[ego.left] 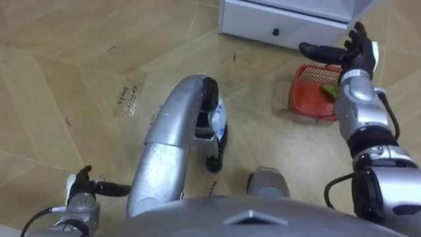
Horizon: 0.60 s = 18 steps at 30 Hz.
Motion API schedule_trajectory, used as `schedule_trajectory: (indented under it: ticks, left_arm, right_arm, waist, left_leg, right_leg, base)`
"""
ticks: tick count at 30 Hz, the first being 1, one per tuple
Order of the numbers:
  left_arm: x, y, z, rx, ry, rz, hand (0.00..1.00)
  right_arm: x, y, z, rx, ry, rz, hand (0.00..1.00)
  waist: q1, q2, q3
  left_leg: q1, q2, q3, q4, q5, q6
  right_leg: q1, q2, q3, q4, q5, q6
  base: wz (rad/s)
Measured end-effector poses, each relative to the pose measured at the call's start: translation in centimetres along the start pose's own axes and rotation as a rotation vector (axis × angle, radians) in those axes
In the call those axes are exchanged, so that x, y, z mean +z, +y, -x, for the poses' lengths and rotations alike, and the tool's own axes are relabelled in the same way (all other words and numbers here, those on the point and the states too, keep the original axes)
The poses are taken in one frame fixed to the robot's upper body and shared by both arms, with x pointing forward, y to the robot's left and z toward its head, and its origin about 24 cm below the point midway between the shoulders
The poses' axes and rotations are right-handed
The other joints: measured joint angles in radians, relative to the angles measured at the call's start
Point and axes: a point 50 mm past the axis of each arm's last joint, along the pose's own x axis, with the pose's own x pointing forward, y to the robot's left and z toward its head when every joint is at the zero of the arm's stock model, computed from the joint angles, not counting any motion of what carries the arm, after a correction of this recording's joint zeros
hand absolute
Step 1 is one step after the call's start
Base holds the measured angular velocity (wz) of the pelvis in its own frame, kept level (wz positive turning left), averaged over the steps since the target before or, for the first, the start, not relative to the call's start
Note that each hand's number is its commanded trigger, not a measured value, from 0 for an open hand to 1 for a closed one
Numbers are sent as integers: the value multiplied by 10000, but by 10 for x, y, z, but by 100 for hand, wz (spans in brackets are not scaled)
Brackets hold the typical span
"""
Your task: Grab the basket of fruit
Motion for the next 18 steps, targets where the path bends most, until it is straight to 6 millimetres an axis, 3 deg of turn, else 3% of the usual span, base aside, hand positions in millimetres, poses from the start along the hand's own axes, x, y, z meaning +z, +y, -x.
schedule_trajectory:
  ticks: [1, 2, 3, 4, 5, 6, 7, 8, 9, 10, 11, 13, 15, 16, 18]
  left_arm:
    - [-10, -1, 2, -59, 224, -79, 0]
    - [-19, 1, 4, -40, 462, -162, 0]
    - [-25, 2, 5, 46, 647, -342, 0]
    - [-25, -2, 6, -24, 627, -467, 0]
    - [-23, -4, 6, -95, 522, -584, 0]
    - [-19, -7, 6, -191, 279, -766, 0]
    - [-16, -6, 5, -117, 106, -632, 0]
    - [-15, -4, 5, -57, 74, -551, 0]
    - [-29, -2, 7, -12, 442, -544, 0]
    - [-33, 1, 8, 38, 564, -592, 0]
    - [-41, 2, 10, 116, 772, -673, 0]
    - [-41, -8, 12, -117, 728, -713, 0]
    - [-42, -8, 12, -120, 797, -734, 0]
    - [-42, -10, 12, -154, 865, -743, 0]
    - [-40, -15, 13, -330, 861, -666, 0]
  right_arm:
    - [0, 1, 0, 45, -17, 60, 0]
    - [-2, 2, 1, 42, 24, 57, 0]
    - [-10, 3, 5, -29, 227, 133, 0]
    - [-14, 1, 7, -227, 277, 307, 0]
    - [-14, -1, 7, -363, 257, 359, 0]
    - [-13, -2, 7, -571, 211, 451, 0]
    - [-12, -1, 7, -538, 110, 619, 0]
    - [-10, 1, 7, -459, 11, 671, 0]
    - [-7, 4, 8, -361, -173, 793, 0]
    - [-8, 6, 8, -333, -143, 824, 0]
    - [-9, 8, 9, -313, -89, 836, 0]
    - [0, -3, 9, -869, -617, 831, 0]
    - [7, -4, 10, -1001, -943, 724, 0]
    - [10, -5, 10, -1050, -1148, 707, 0]
    - [11, -9, 9, -1148, -1212, 809, 0]
  waist:
    - [74, 259, -76]
    - [234, 268, -75]
    - [326, -28, -119]
    - [167, -124, -149]
    - [103, -210, -184]
    - [-69, -258, -174]
    - [-492, -516, -105]
    - [-532, -446, -129]
    - [-305, -102, -200]
    - [-269, -225, -238]
    - [-378, -371, -239]
    - [-505, -374, -270]
    - [-641, -362, -272]
    - [-668, -282, -224]
    - [-616, -17, -314]
  left_leg:
    - [-156, 13, -330, 475, -169, 286]
    - [-193, -19, -411, 613, -247, 488]
    - [-218, -258, -414, 634, -304, 571]
    - [-213, -557, -438, 497, -318, 542]
    - [-196, -634, -438, 413, -306, 461]
    - [-189, -763, -436, 193, -179, -83]
    - [-194, -760, -492, 277, -97, -325]
    - [-162, -666, -930, 457, -163, -127]
    - [-198, -344, -1166, 840, -342, 328]
    - [-203, -398, -1187, 920, -384, 374]
    - [-236, -719, -1253, 852, -386, 308]
    - [-180, -743, -1310, 676, -237, 82]
    - [-105, -656, -1294, 677, -141, 31]
    - [-115, -577, -1285, 748, -146, -104]
    - [-109, -311, -1238, 619, -96, -219]
  right_leg:
    - [-4, -126, -225, 200, -67, 126]
    - [-34, -166, -283, 353, -70, 138]
    - [-131, -379, -260, 534, -62, 141]
    - [-208, -349, -287, 614, -31, 137]
    - [-272, -334, -312, 625, -5, 104]
    - [-383, -382, -333, 642, 88, -43]
    - [-391, -662, -408, 636, 146, -103]
    - [-427, -796, -419, 707, 97, -62]
    - [-457, -937, -549, 951, 24, 111]
    - [-504, -1122, -557, 1092, -12, 170]
    - [-550, -1243, -527, 1203, -108, 181]
    - [-498, -1137, -526, 1185, -258, 99]
    - [-208, -990, -500, 1205, -645, 2]
    - [-128, -867, -481, 1303, -900, -42]
    - [-252, -730, -406, 1343, -930, -80]
  base:
    - [-55]
    - [-74]
    - [-40]
    - [-15]
    - [19]
    - [35]
    - [27]
    - [-22]
    - [-61]
    - [-67]
    - [-25]
    - [6]
    - [15]
    - [4]
    - [-4]
